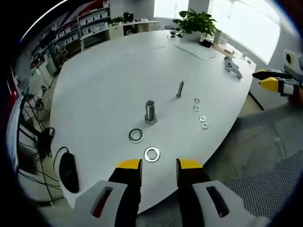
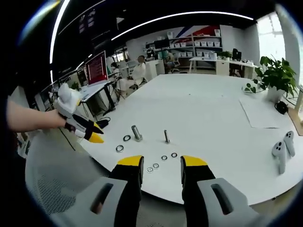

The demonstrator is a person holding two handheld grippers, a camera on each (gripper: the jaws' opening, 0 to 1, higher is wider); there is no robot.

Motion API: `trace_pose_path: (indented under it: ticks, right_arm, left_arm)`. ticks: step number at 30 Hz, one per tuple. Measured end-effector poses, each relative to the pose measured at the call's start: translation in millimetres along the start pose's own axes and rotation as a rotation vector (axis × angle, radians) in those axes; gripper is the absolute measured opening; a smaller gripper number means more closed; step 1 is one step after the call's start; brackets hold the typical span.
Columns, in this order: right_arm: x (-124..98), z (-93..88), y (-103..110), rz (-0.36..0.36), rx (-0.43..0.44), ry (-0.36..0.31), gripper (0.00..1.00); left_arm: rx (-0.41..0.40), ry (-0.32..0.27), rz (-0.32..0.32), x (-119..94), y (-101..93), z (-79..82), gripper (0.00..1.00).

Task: Place the washer onto the threaded stud by aligning its center hole with the stud, sliding it down to the base, and recovering from edge contact or off-axis alignment until the washer reaches the visible bottom stop.

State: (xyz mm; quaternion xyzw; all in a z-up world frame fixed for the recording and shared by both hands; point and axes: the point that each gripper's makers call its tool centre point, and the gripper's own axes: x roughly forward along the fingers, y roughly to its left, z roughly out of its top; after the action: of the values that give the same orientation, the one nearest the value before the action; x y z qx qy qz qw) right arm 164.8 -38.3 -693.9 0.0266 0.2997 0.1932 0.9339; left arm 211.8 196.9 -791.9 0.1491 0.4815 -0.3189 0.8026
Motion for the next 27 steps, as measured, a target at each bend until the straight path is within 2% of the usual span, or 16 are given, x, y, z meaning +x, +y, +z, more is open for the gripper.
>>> trace_pose_path:
  ticks: [4, 9, 14, 18, 22, 24, 27]
  right_arm:
    - [-0.9, -0.9, -1.9, -0.009, 0.0, 0.0, 0.34]
    - [-1.0, -1.0, -3.5, -0.013, 0.005, 0.001, 0.34]
    - [-1.8, 0.4, -5.1, -0.019, 0.01, -0.007, 0.34]
    - [-1.7, -0.1, -5.3, -0.021, 0.006, -0.005, 0.33]
    - [-2.7, 1.5, -7.1, -0.03, 0.01, -0.015, 0.33]
    - [-2.9, 1.6, -7.6, -0.031, 0.012, -0.017, 0.33]
    - [-2.7, 1.1, -7.2, -0.031, 0.008, -0.013, 0.33]
  left_arm:
    - [-0.005, 0.07, -0.021, 22.5, 2.0, -9.2, 0.27]
    - [-0.001, 0.118, -0.021, 38.9, 8.8, -16.2, 0.27]
    - [-0.011, 0.147, -0.032, 50.4, 8.1, -22.5, 0.3]
    - [0.016, 0.171, -0.018, 59.0, 9.9, -27.4, 0.3]
    - [0.032, 0.167, 0.004, 62.4, 13.1, -24.1, 0.3]
    - [0.104, 0.166, 0.019, 65.1, 12.7, -21.7, 0.3]
    - [0.11, 0.194, 0.009, 70.3, 8.3, -25.6, 0.3]
